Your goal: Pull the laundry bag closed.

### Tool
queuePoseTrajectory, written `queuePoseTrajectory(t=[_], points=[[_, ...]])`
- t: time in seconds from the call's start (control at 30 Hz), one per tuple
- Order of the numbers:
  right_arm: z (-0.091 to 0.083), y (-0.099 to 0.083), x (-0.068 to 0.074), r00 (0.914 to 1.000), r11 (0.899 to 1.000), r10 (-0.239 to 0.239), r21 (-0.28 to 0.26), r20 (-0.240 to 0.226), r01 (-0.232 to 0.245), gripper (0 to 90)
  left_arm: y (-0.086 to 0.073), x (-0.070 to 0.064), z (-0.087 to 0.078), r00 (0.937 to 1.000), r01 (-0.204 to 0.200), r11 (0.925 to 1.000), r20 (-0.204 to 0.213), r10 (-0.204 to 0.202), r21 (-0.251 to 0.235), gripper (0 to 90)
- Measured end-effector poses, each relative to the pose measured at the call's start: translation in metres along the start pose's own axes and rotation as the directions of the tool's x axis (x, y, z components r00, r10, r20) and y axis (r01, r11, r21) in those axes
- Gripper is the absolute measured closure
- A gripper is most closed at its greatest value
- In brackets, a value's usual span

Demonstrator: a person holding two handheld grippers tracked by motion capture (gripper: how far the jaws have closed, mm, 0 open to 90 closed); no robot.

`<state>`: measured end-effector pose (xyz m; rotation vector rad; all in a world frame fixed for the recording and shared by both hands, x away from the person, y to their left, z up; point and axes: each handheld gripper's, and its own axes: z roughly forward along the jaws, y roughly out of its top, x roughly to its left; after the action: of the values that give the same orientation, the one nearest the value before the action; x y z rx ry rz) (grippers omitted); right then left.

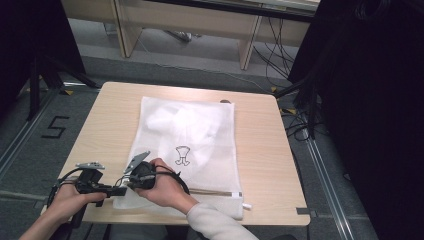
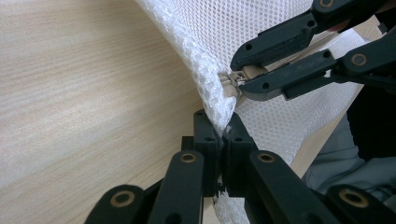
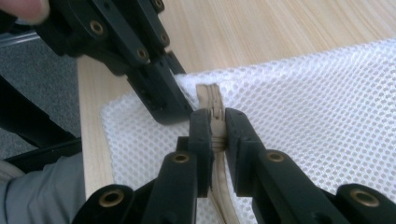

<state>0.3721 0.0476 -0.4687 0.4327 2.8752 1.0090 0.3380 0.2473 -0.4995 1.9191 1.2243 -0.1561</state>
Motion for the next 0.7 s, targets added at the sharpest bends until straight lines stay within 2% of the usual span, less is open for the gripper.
queuePoseTrajectory(t=[0.03,0.17,0.33,0.4,0.47,0.53,0.6,0.63,0.67,0.7], points=[[0.000,-0.002,0.000,0.9999,1.000,0.012,0.005,0.001,-0.012,82.5,0.000,0.000,0.000,1.0000,0.002,1.0000,0.002,-0.002,-0.001,86.2],[-0.001,-0.005,-0.002,1.0000,1.000,0.002,0.011,-0.005,-0.002,82.5,-0.001,0.000,0.000,1.0000,0.006,0.9995,-0.001,-0.006,-0.031,86.1],[-0.002,-0.006,-0.001,1.0000,1.000,-0.007,0.020,0.003,0.007,82.5,0.000,-0.001,-0.002,0.9999,-0.004,0.9998,-0.010,0.004,-0.017,86.1],[-0.002,-0.007,-0.001,1.0000,1.000,-0.004,0.017,-0.004,0.004,82.5,-0.001,-0.002,-0.002,0.9998,-0.009,0.9996,-0.019,0.008,-0.028,86.1],[-0.002,-0.009,0.000,1.0000,1.000,0.008,0.021,0.000,-0.008,82.5,0.000,-0.002,-0.003,0.9996,-0.020,0.9998,-0.022,0.020,-0.007,86.1],[-0.002,-0.010,-0.001,1.0000,1.000,-0.005,0.019,0.002,0.005,82.5,0.000,-0.004,-0.002,0.9982,-0.040,0.9991,-0.044,0.040,-0.013,86.1],[-0.002,-0.011,0.000,0.9999,1.000,0.012,0.019,-0.005,-0.012,82.5,0.001,-0.006,-0.002,0.9973,-0.056,0.9985,-0.048,0.056,0.002,86.1],[-0.002,-0.012,-0.001,0.9999,1.000,0.011,0.020,-0.004,-0.011,82.5,0.001,-0.006,-0.002,0.9968,-0.060,0.9982,-0.054,0.060,0.002,86.1],[-0.002,-0.012,-0.001,1.0000,1.000,0.004,0.025,-0.004,-0.004,82.5,0.000,-0.007,0.000,0.9964,-0.060,0.9980,-0.061,0.059,-0.020,86.1],[-0.002,-0.012,-0.001,1.0000,1.000,0.006,0.022,-0.005,-0.006,82.5,0.001,-0.007,-0.001,0.9963,-0.063,0.9980,-0.058,0.063,0.004,86.1]])
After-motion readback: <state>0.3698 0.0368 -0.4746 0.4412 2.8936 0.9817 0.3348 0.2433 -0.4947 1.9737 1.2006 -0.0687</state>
